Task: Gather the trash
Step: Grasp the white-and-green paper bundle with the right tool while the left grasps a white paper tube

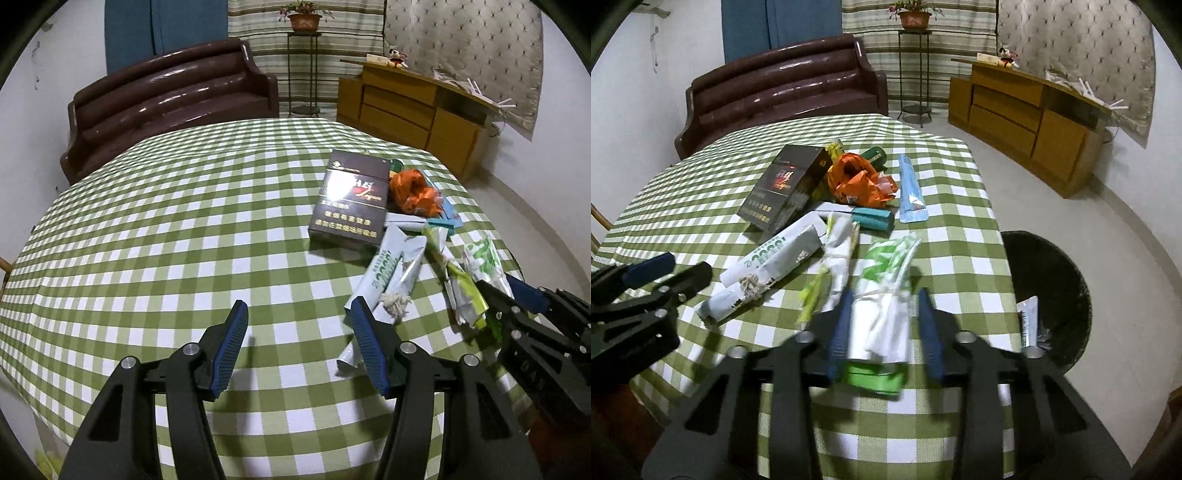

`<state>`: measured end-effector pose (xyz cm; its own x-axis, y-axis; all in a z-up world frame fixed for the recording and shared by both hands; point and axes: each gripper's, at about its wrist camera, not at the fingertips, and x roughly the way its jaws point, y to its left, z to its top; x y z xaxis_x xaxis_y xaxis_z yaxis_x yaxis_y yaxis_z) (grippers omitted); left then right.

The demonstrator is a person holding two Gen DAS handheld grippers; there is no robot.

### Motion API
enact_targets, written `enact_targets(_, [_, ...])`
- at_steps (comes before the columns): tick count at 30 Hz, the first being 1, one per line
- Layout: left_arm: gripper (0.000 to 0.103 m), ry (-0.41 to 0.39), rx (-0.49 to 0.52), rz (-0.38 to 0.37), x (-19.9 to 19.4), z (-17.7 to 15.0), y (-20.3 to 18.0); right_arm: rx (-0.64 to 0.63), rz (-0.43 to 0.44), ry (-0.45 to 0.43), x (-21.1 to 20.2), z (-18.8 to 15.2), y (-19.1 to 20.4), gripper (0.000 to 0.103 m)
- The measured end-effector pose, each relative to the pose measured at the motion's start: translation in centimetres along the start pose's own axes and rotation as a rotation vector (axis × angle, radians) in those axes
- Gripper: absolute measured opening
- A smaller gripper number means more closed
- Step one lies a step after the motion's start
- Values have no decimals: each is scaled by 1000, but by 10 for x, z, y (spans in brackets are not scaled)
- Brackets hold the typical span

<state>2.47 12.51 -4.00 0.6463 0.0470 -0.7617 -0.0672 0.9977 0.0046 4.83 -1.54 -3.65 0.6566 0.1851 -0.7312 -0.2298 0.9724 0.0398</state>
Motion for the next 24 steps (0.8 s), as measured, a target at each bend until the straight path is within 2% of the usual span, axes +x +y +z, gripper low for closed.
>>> enact_targets(13, [58, 7, 6, -25, 6, 4, -10, 34, -19, -19, -5, 3, -17, 30])
enact_targets(24, [59, 42, 13, -65, 11, -5, -21, 50, -23, -23, -5, 4, -25, 30])
